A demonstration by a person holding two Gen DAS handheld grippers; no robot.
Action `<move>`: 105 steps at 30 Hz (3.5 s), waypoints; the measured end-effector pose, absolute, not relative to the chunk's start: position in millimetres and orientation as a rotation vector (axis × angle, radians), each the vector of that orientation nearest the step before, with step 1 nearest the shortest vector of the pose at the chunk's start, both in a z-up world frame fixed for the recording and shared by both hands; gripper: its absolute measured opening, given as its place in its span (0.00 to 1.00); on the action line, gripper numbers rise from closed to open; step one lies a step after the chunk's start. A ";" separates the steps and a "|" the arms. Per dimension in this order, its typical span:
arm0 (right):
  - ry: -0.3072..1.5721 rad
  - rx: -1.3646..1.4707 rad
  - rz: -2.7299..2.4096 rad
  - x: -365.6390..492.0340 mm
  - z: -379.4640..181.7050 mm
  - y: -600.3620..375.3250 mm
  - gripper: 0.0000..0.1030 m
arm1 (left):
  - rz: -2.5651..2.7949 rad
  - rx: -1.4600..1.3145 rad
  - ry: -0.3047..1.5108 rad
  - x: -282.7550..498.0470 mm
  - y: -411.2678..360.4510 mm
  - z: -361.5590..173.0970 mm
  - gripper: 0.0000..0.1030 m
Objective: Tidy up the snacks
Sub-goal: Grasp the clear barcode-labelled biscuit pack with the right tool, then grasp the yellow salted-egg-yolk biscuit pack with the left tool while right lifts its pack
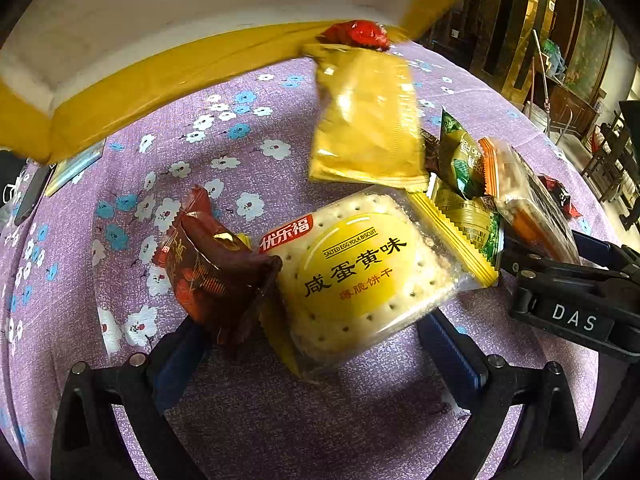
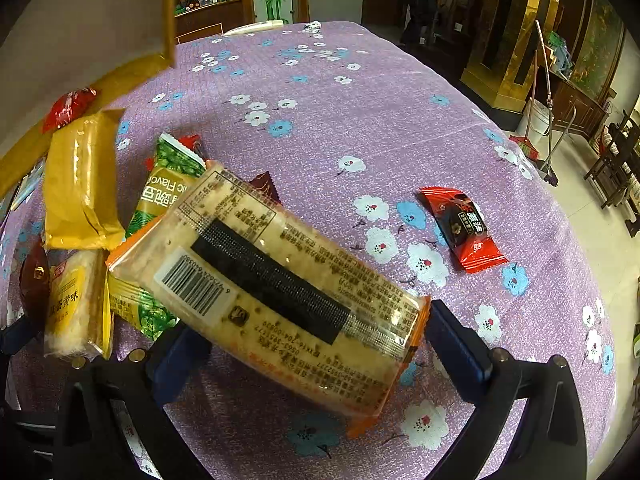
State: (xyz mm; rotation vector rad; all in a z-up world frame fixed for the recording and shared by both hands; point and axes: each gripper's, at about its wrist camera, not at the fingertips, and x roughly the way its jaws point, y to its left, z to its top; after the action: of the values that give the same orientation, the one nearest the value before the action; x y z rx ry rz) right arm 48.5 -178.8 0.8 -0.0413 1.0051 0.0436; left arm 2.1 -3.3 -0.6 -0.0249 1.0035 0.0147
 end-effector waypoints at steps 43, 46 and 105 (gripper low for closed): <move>1.005 -0.041 0.044 48.8 1.1 -178.7 1.00 | 0.015 -0.025 1.004 2.7 -6.6 2.2 0.99; 1.005 -0.041 0.043 48.8 1.1 -178.7 1.00 | 0.015 -0.025 1.004 2.7 -6.6 2.2 0.99; 0.934 -0.088 0.446 24.7 35.0 -166.4 0.69 | 0.136 0.159 0.711 -50.7 -0.3 57.4 0.85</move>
State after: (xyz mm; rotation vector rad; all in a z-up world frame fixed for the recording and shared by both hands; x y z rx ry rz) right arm 24.7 -166.4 35.0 -0.0875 0.9336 0.4464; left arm -50.7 -0.3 57.4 0.1594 0.7105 0.1357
